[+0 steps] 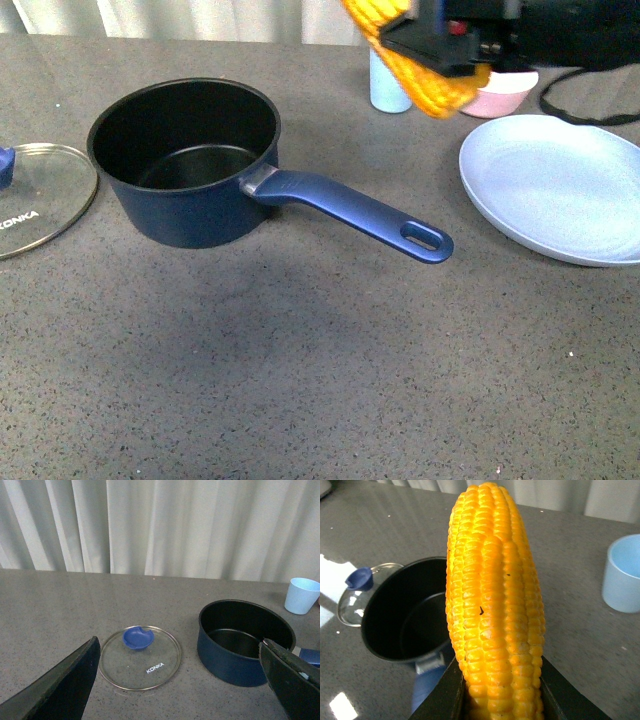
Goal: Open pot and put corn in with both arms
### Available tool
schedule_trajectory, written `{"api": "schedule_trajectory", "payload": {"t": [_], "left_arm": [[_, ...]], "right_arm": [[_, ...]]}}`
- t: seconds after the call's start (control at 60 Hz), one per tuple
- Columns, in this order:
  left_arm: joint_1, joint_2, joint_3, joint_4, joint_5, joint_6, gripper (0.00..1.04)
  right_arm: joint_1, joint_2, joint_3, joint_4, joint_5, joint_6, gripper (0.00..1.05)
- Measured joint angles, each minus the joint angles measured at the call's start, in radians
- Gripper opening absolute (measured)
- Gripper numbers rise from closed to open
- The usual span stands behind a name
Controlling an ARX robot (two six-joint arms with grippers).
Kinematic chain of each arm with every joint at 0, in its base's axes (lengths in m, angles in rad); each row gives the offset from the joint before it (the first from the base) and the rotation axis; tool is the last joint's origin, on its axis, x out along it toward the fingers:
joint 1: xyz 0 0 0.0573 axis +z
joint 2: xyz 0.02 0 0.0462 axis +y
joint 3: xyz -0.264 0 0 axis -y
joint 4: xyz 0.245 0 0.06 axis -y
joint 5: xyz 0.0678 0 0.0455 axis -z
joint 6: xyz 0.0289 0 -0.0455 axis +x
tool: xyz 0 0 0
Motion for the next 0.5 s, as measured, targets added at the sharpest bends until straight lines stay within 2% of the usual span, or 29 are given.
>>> {"api": "schedule_trajectory", "payload": {"t": [0.2,0.5], "left_arm": [[0.000,0.000,0.000,0.000,0.000,0.000,0.96],[0.000,0.000,0.000,0.000,0.000,0.000,0.96]], "right_arm": [[0.103,0.129,0.184,-0.090,0.042,-0.014,0.23],[0.167,0.297,0.418,-0.245,0.075,-0.084,0.23]]}}
